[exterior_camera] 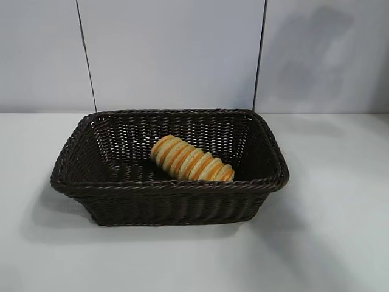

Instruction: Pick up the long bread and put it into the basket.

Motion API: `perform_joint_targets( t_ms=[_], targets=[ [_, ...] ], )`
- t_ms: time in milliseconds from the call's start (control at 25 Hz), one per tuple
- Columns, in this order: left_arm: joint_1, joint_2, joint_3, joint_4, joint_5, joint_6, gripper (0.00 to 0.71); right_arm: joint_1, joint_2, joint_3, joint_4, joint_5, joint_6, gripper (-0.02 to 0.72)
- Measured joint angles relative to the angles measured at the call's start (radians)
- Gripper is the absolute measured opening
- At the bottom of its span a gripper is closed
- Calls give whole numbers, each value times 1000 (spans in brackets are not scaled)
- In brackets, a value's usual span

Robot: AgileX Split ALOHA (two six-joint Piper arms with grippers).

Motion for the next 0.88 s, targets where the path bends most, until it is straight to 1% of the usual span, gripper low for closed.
perform_joint_targets(
  t_ms=[280, 440, 680, 880],
  targets=[
    [0, 0, 0, 0, 0, 0, 694, 28, -459, 86, -29, 12, 0, 695],
    [0, 0, 0, 0, 0, 0, 694, 28, -659, 160, -36, 13, 13, 695],
    [0, 0, 0, 0, 0, 0, 694, 84, -876, 348, -43, -47, 24, 695],
    [0, 0, 0, 0, 0, 0, 694, 102, -1049, 561, -46, -51, 26, 695]
  ],
)
